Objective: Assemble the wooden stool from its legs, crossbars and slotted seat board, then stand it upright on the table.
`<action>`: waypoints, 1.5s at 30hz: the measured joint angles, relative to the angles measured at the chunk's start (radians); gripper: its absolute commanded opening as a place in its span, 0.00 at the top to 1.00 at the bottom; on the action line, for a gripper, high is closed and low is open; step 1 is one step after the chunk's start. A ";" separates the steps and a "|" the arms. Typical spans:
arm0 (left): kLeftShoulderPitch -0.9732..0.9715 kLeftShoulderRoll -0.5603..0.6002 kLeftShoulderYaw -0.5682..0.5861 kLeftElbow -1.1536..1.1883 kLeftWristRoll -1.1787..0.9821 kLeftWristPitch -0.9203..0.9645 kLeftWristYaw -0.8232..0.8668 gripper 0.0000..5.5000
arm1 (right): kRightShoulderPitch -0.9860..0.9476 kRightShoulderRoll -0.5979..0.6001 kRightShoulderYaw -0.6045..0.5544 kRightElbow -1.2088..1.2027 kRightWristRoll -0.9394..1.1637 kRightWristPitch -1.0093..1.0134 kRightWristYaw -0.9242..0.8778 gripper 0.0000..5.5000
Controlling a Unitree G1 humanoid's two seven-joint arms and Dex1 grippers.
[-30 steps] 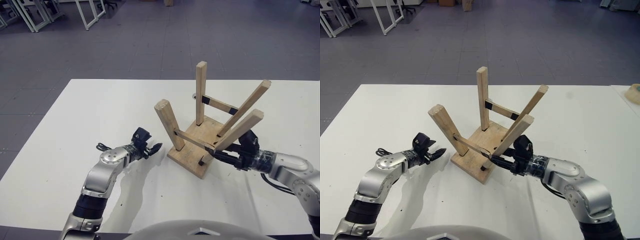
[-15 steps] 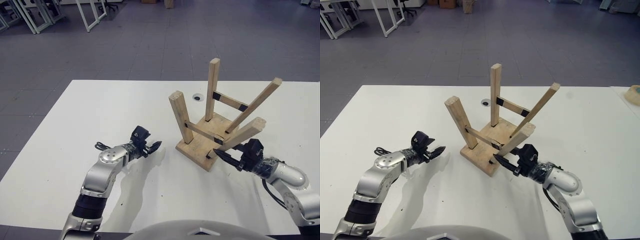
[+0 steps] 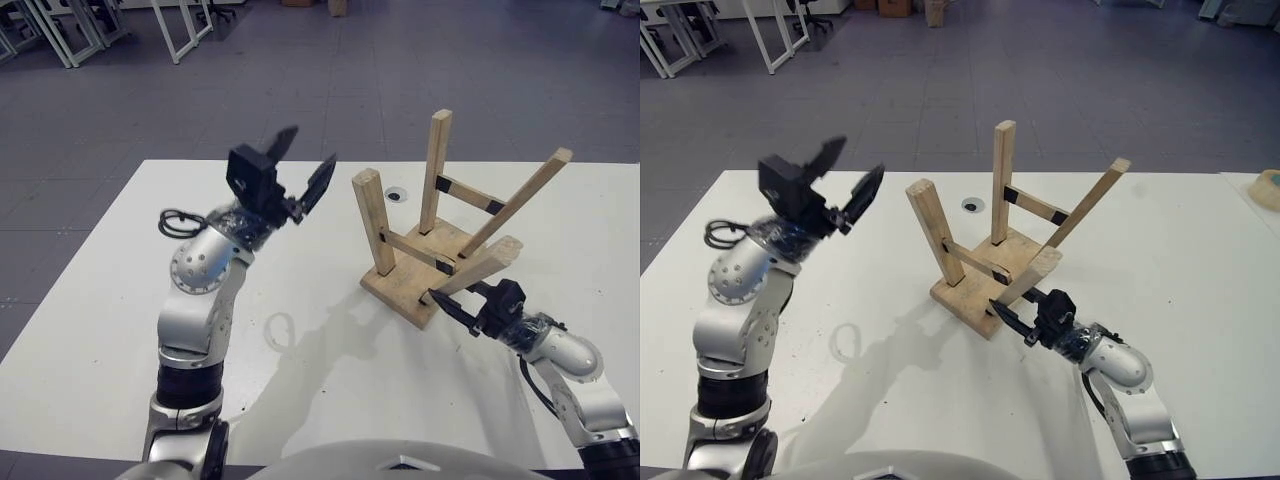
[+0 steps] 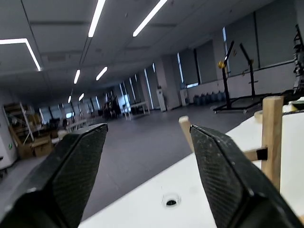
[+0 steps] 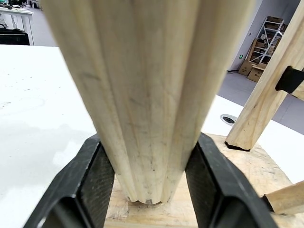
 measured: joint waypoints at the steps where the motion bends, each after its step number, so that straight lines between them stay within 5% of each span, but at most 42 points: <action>1: -0.038 -0.001 -0.019 -0.017 -0.003 0.017 -0.002 0.42 | -0.001 0.000 0.001 -0.003 -0.003 0.004 -0.002 0.63; 11: -0.107 0.009 -0.482 0.314 0.249 -0.049 -0.131 0.42 | -0.035 0.000 0.014 -0.013 -0.019 0.050 -0.010 0.63; 15: -0.122 0.031 -0.549 0.358 0.342 -0.117 -0.145 0.42 | -0.041 -0.004 0.012 -0.018 -0.027 0.073 -0.011 0.63; 32: -0.189 0.037 -0.650 0.228 0.568 0.122 -0.172 0.42 | -0.236 -0.184 0.086 -0.242 -0.073 0.647 -0.039 0.63; 41: -0.096 0.060 -0.635 0.232 0.545 0.126 -0.189 0.42 | -0.239 -0.193 0.154 -0.142 -0.098 0.481 -0.080 0.63; 45: -0.040 0.028 -0.535 0.244 0.480 0.044 -0.130 0.42 | -0.242 -0.179 0.172 -0.139 -0.123 0.461 -0.127 0.63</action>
